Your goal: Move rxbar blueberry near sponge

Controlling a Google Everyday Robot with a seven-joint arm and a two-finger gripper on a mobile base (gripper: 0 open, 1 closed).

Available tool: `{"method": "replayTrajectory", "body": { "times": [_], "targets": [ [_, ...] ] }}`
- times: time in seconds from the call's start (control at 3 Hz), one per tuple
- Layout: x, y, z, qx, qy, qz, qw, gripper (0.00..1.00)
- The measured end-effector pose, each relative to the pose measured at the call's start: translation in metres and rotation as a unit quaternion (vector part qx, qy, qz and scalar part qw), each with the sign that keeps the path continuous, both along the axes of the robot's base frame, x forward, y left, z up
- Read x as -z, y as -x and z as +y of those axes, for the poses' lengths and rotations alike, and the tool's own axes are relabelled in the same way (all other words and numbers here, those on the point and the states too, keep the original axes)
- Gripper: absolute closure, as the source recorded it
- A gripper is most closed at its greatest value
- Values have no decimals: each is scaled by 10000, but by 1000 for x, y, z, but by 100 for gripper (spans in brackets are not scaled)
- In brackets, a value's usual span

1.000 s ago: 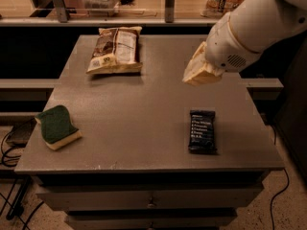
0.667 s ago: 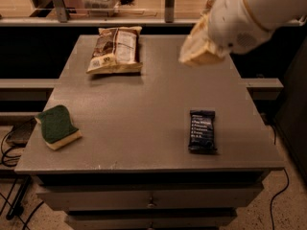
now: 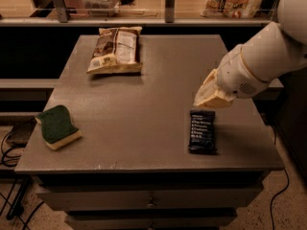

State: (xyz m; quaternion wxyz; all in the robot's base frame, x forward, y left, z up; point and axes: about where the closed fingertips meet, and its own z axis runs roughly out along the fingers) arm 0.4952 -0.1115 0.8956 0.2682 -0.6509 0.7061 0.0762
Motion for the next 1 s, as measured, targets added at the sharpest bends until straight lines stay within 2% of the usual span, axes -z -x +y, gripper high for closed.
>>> {"method": "replayTrajectory", "body": {
  "times": [0.33,0.67,1.0],
  "targets": [
    [24,4,-11,58,79,219,9997,15],
    [32,9,-17,74,202,316,9993,0],
    [43,16,-22,110,284,440,9986,0]
  ]
}}
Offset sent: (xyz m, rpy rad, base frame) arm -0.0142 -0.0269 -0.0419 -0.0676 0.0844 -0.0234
